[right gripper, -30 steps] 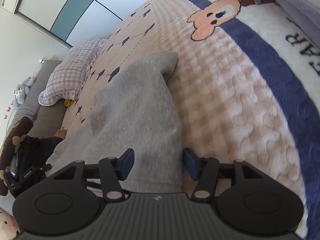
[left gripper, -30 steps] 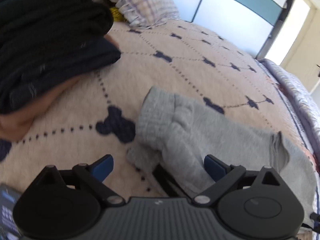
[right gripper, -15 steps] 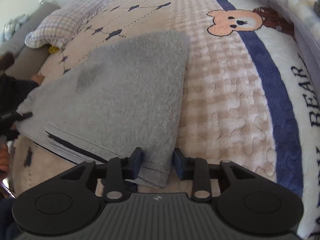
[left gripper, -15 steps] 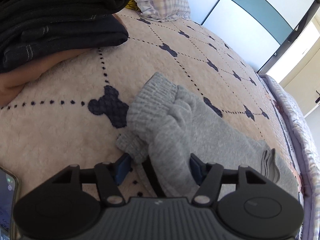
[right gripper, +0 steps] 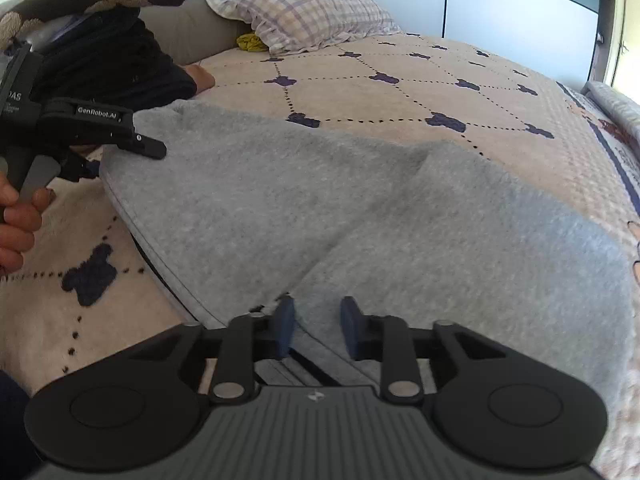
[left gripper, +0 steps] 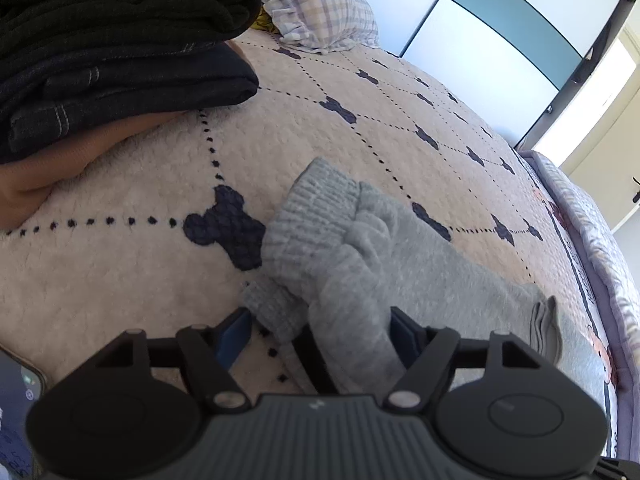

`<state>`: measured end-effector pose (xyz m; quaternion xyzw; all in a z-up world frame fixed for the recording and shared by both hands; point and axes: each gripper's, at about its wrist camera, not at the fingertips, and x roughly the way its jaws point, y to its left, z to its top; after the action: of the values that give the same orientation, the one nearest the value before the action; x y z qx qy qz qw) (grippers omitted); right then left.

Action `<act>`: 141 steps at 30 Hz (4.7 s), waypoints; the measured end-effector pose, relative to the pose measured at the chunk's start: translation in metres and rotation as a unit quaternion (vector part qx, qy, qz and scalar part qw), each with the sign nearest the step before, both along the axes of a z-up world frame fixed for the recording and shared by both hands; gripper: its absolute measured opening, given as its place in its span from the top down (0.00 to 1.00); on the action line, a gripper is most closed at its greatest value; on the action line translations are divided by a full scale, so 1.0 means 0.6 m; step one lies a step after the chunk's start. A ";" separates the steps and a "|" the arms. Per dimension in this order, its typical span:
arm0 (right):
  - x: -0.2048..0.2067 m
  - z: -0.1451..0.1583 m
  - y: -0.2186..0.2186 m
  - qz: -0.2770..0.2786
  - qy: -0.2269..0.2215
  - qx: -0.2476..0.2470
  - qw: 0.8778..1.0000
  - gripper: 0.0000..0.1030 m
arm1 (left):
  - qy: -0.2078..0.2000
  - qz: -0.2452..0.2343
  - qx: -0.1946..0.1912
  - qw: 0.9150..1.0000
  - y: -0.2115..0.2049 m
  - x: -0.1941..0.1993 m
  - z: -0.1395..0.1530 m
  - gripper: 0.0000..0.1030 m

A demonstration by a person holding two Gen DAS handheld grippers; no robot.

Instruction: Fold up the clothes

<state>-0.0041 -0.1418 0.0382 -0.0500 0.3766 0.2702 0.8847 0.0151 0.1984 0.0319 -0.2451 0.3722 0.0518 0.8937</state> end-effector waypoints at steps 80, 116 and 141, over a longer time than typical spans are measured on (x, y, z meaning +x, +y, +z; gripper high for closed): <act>-0.008 0.029 -0.318 -0.284 0.065 0.318 0.902 0.19 | -0.097 -0.267 0.098 0.954 -0.428 -0.023 0.057 0.14; -0.070 0.000 -0.247 -0.184 -0.040 0.043 0.981 1.00 | -0.051 -0.310 0.162 0.936 -0.455 -0.012 0.020 0.49; 0.228 0.004 -0.100 -0.073 0.041 -0.055 0.995 0.97 | -0.033 -0.297 0.082 0.951 -0.440 0.003 0.020 0.47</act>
<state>0.1329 -0.2020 0.0405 -0.0595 0.4297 0.1854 0.8817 0.0168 -0.0658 0.0440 -0.0512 0.3927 -0.1942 0.8975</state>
